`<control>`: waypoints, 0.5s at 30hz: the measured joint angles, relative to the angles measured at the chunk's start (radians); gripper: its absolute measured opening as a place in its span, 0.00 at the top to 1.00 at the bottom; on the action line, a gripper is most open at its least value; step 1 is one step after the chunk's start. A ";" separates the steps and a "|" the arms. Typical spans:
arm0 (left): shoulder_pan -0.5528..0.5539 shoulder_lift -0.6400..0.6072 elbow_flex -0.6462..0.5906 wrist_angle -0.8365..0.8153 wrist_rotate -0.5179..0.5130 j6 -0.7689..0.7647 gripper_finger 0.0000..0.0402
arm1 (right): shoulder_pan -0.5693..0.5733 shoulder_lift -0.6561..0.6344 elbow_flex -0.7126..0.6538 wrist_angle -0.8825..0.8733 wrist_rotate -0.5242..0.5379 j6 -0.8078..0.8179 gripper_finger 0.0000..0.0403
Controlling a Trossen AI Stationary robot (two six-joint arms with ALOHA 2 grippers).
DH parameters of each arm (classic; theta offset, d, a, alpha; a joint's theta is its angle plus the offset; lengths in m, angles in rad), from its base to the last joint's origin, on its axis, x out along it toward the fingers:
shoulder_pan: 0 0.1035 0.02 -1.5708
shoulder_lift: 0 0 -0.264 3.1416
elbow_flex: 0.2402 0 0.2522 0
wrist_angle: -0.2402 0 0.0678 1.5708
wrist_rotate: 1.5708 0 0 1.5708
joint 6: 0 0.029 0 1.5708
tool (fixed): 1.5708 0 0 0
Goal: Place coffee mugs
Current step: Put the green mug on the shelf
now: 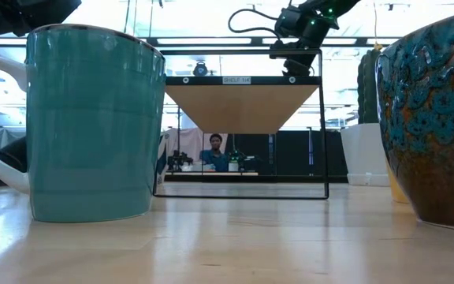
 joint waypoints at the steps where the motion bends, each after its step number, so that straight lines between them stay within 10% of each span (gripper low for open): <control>1: 0.000 0.000 0.000 0.000 0.000 0.000 0.65 | 0.000 0.000 0.000 0.000 0.005 0.010 0.53; 15: 0.000 0.000 0.000 0.000 0.000 0.003 0.65 | -0.004 0.000 0.000 -0.005 0.037 0.225 0.62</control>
